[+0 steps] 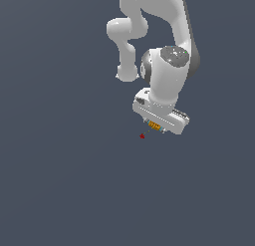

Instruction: Pick up the object and move it to a goal position.

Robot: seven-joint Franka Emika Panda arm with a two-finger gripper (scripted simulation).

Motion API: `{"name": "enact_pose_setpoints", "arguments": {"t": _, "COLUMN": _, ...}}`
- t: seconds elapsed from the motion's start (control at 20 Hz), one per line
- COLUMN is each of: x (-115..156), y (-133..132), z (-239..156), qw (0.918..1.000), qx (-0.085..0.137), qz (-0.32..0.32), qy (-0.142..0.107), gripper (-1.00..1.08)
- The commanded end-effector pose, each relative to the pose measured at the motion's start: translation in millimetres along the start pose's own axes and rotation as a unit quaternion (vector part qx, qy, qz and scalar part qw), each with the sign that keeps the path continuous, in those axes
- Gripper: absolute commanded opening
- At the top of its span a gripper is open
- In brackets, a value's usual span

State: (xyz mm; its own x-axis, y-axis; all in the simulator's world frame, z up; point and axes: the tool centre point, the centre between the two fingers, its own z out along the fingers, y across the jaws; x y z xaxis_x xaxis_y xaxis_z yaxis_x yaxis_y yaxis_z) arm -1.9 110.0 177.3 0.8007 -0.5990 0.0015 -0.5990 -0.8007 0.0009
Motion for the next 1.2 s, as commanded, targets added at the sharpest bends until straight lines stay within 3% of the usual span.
{"name": "enact_pose_setpoints", "arguments": {"t": 0.0, "x": -7, "y": -20, "z": -23, "qw": 1.0000, "qx": 0.000, "qz": 0.000, "qy": 0.000, "gripper": -1.00}}
{"name": "enact_pose_setpoints", "arguments": {"t": 0.55, "x": -25, "y": -80, "z": -87, "qw": 1.0000, "qx": 0.000, "qz": 0.000, "qy": 0.000, "gripper": -1.00}}
{"name": "enact_pose_setpoints", "arguments": {"t": 1.15, "x": -28, "y": -95, "z": -101, "qw": 1.0000, "qx": 0.000, "qz": 0.000, "qy": -0.001, "gripper": -1.00}}
